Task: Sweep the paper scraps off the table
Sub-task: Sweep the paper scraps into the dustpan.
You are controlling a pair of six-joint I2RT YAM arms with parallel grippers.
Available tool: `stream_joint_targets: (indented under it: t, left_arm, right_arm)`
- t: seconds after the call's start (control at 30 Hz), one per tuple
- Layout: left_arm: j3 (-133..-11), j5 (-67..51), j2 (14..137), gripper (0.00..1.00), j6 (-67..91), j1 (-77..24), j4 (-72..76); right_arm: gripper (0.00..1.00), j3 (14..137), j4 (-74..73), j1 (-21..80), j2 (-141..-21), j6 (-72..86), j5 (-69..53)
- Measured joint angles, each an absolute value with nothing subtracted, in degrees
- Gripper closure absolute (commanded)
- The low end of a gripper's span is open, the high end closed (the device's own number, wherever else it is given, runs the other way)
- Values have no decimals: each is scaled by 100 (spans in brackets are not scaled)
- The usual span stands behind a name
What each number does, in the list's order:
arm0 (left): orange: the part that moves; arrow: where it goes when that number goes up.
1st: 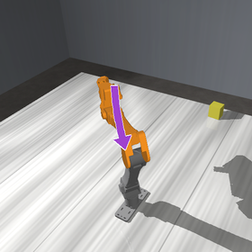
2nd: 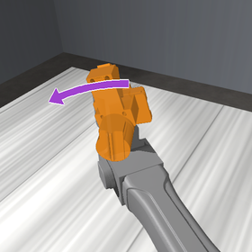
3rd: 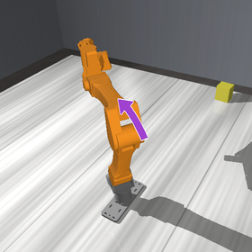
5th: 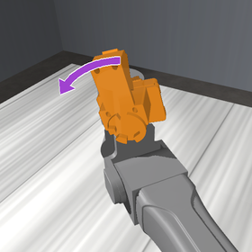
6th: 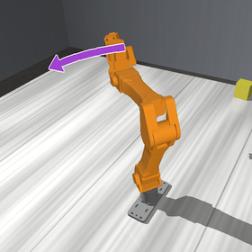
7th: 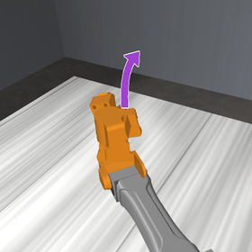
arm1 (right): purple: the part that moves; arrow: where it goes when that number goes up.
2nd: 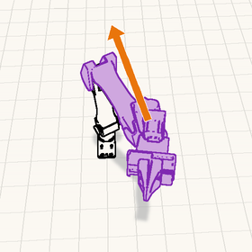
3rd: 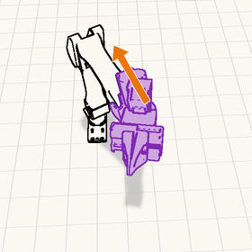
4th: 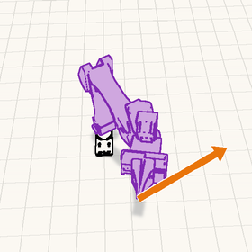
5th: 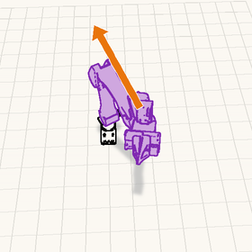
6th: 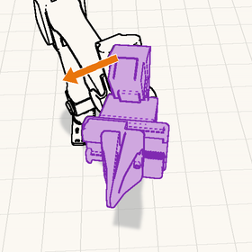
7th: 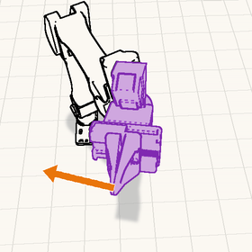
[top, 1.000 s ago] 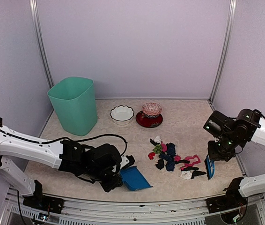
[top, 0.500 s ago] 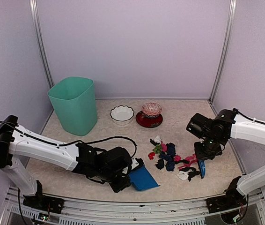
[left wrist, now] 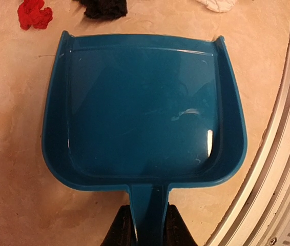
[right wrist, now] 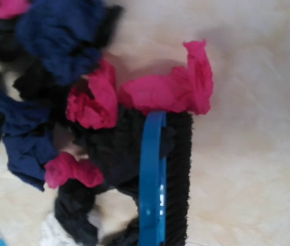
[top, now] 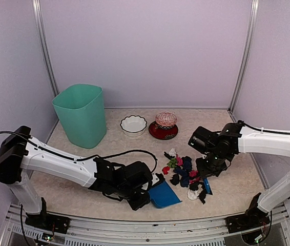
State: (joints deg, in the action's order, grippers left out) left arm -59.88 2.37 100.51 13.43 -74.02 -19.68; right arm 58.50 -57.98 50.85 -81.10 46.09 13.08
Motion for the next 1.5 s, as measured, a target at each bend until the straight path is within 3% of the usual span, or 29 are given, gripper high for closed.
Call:
stream_joint_targets:
  t: [0.67, 1.03, 1.5]
  left_arm:
    - [-6097, 213, 10398, 100, 1363, -7266, -1538]
    - [-5704, 224, 10401, 100, 1660, -6827, -961]
    - [-5559, 355, 10366, 100, 1844, -6746, -705]
  right_arm:
    - [100, 7210, -5341, 6139, -9384, 4060, 1057]
    - [100, 7743, -5380, 6423, -9483, 3669, 843]
    - [100, 8685, -6657, 6353, -9472, 3621, 2034]
